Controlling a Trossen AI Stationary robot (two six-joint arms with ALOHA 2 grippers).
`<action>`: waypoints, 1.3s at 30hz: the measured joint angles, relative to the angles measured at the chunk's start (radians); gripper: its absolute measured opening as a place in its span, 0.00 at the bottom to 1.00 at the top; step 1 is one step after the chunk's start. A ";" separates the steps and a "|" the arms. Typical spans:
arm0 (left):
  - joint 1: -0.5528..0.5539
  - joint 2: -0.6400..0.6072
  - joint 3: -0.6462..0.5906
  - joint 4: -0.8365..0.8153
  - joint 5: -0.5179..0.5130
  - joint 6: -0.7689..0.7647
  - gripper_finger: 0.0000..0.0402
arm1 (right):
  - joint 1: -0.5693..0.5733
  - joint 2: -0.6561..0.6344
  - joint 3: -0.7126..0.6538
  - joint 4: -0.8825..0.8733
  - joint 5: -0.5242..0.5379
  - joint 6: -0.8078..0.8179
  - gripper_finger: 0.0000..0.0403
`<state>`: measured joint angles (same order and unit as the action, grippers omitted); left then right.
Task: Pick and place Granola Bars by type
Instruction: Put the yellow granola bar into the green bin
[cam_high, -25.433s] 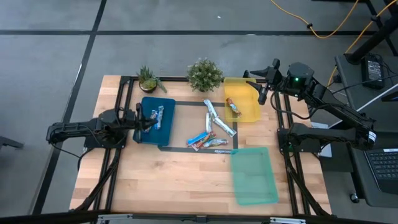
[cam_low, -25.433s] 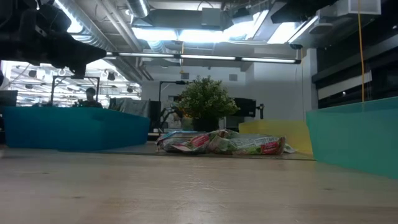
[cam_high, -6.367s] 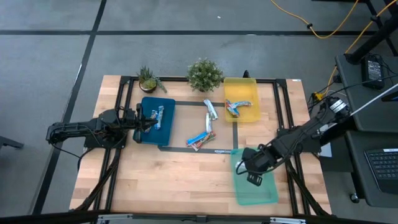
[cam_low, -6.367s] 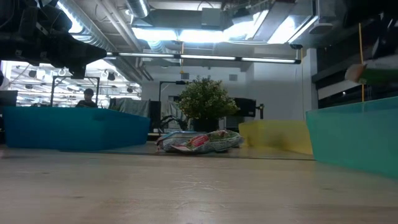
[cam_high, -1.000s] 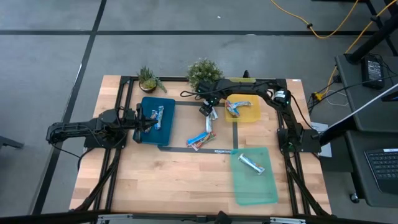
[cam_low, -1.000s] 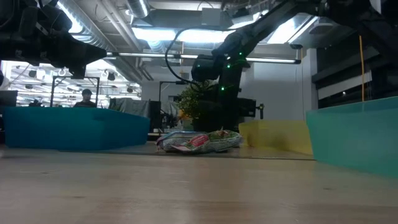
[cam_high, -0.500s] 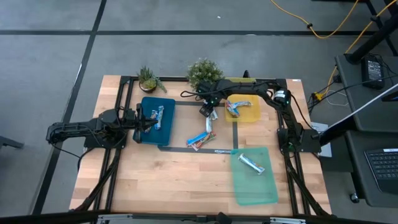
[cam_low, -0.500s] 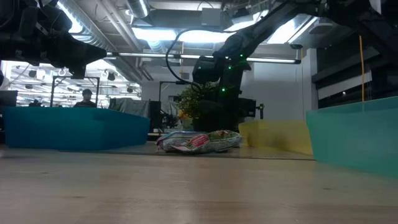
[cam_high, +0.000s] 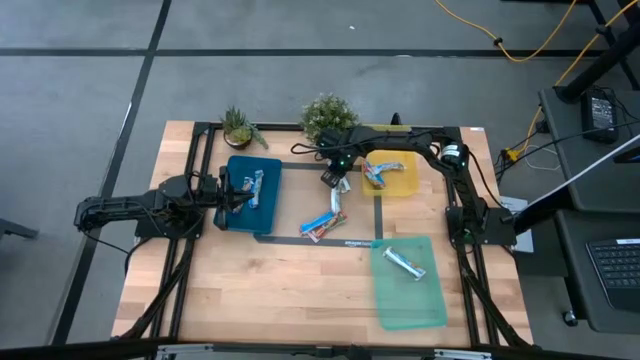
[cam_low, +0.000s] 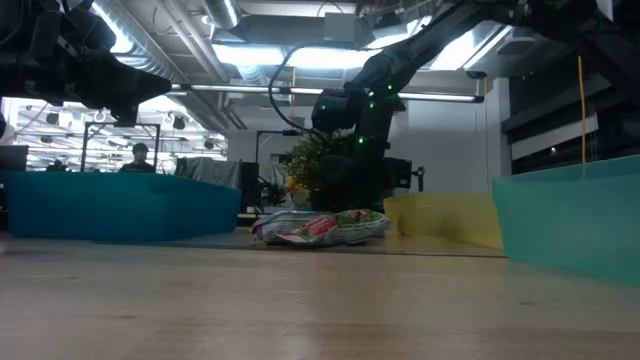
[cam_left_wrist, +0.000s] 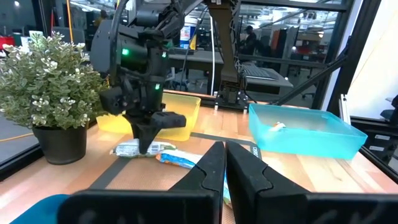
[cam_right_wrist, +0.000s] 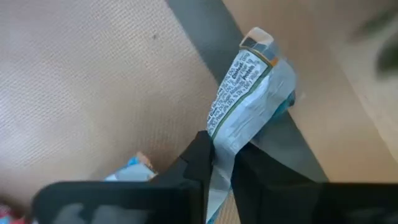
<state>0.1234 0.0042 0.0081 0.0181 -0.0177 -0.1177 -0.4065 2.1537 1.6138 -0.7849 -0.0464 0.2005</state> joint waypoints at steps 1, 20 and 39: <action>0.000 0.000 0.000 0.000 0.000 0.000 0.01 | 0.002 -0.009 0.000 -0.010 -0.001 0.000 0.12; 0.000 0.000 0.000 0.000 0.000 0.000 0.02 | 0.052 -0.368 0.000 -0.213 0.096 0.002 0.09; 0.000 0.000 0.000 0.000 0.000 0.000 0.03 | 0.181 -0.456 0.000 -0.453 0.098 0.008 0.10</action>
<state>0.1232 0.0040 0.0080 0.0181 -0.0181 -0.1177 -0.2255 1.6975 1.6142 -1.2379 0.0513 0.2086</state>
